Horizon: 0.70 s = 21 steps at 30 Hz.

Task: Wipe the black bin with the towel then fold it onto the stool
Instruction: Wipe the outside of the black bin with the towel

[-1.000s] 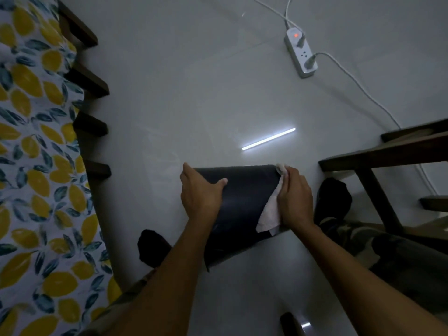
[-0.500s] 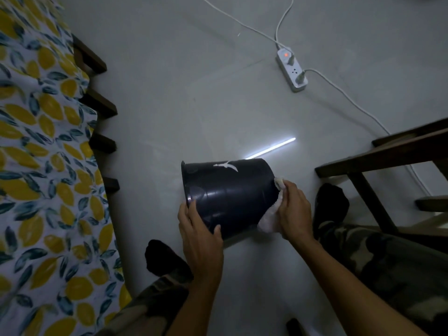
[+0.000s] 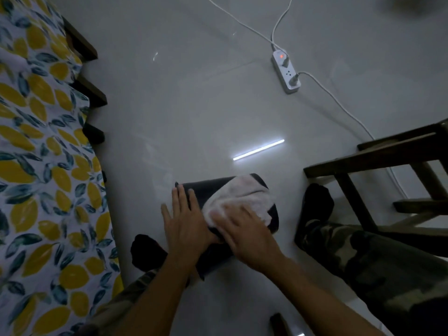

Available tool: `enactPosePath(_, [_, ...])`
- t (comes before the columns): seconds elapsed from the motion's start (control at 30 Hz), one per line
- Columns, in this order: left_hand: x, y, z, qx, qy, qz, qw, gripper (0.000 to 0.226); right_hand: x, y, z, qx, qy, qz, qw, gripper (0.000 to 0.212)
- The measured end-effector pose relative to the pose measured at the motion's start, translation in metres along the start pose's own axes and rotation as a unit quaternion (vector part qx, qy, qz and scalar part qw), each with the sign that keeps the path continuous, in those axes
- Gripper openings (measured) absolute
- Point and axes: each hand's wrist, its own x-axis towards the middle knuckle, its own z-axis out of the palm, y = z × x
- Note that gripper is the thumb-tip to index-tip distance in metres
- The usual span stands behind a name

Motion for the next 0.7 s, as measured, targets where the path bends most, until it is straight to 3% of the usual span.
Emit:
enactPosePath(0.03, [0.007, -0.004, 0.0, 0.006, -0.029, 0.004, 1.0, 0.153, 0.003, 0.004, 0.01, -0.044, -0.054, -0.038, 0.997, 0.05])
enactPosePath(0.1, [0.015, -0.012, 0.003, -0.012, -0.026, 0.014, 0.999, 0.16, 0.02, 0.016, 0.022, -0.085, -0.084, -0.049, 0.992, 0.054])
enactPosePath(0.27, [0.015, -0.017, 0.012, -0.026, -0.006, 0.037, 0.999, 0.163, 0.072, 0.031, 0.024, -0.075, -0.039, 0.109, 0.99, 0.05])
enactPosePath(0.4, [0.012, -0.014, 0.009, -0.029, -0.02, 0.032, 0.999, 0.164, 0.05, 0.064, 0.019, -0.126, -0.003, 0.233, 0.964, 0.054])
enactPosePath(0.47, [0.009, -0.011, 0.011, -0.036, -0.019, 0.019, 0.999, 0.165, 0.015, 0.047, 0.026, -0.164, 0.021, 0.21, 0.964, 0.054])
enactPosePath(0.57, [-0.005, -0.01, 0.024, -0.049, -0.008, 0.01, 0.999, 0.164, -0.029, -0.004, 0.049, -0.104, 0.004, 0.083, 0.991, 0.058])
enactPosePath(0.63, [-0.013, -0.011, 0.033, -0.053, 0.022, 0.016, 0.998, 0.163, -0.013, -0.005, 0.048, -0.053, -0.055, 0.027, 0.997, 0.058])
enactPosePath(0.7, [-0.016, -0.011, 0.038, -0.048, 0.026, 0.017, 0.998, 0.164, 0.031, 0.015, 0.042, -0.064, -0.087, 0.025, 0.994, 0.053])
